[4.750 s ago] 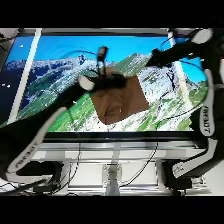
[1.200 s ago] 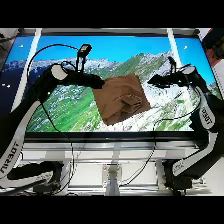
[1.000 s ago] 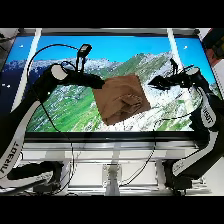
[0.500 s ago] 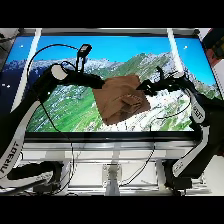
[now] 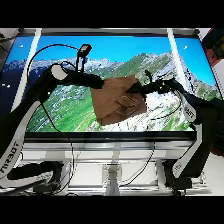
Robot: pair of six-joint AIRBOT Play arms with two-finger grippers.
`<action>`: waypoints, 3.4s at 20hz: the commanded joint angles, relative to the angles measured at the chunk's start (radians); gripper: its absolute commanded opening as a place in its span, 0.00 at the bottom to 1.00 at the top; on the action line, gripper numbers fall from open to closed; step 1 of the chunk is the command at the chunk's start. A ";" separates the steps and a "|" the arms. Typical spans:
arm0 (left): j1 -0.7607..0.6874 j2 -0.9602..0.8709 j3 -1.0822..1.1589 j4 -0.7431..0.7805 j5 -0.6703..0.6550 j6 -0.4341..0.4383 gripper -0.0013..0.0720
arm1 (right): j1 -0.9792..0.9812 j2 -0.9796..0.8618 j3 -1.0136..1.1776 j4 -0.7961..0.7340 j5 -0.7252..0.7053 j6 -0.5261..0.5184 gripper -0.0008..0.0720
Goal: Fold the clothes and pants, and hang the long-sleeved shirts on hangers.
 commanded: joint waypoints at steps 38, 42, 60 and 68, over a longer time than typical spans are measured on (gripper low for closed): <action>0.366 0.338 0.000 0.001 -0.040 0.001 0.12 | -1.629 0.532 0.152 -0.631 0.581 0.340 0.02; 0.371 0.338 0.000 0.000 -0.033 0.001 0.12 | -1.666 0.525 0.114 -0.666 0.532 0.356 0.73; 0.371 0.338 0.000 0.000 -0.033 0.000 0.12 | -1.368 0.525 0.471 -0.285 0.404 0.372 0.02; 0.371 0.338 0.000 0.000 -0.033 0.000 0.12 | -0.558 0.604 0.614 -0.386 0.298 0.262 0.02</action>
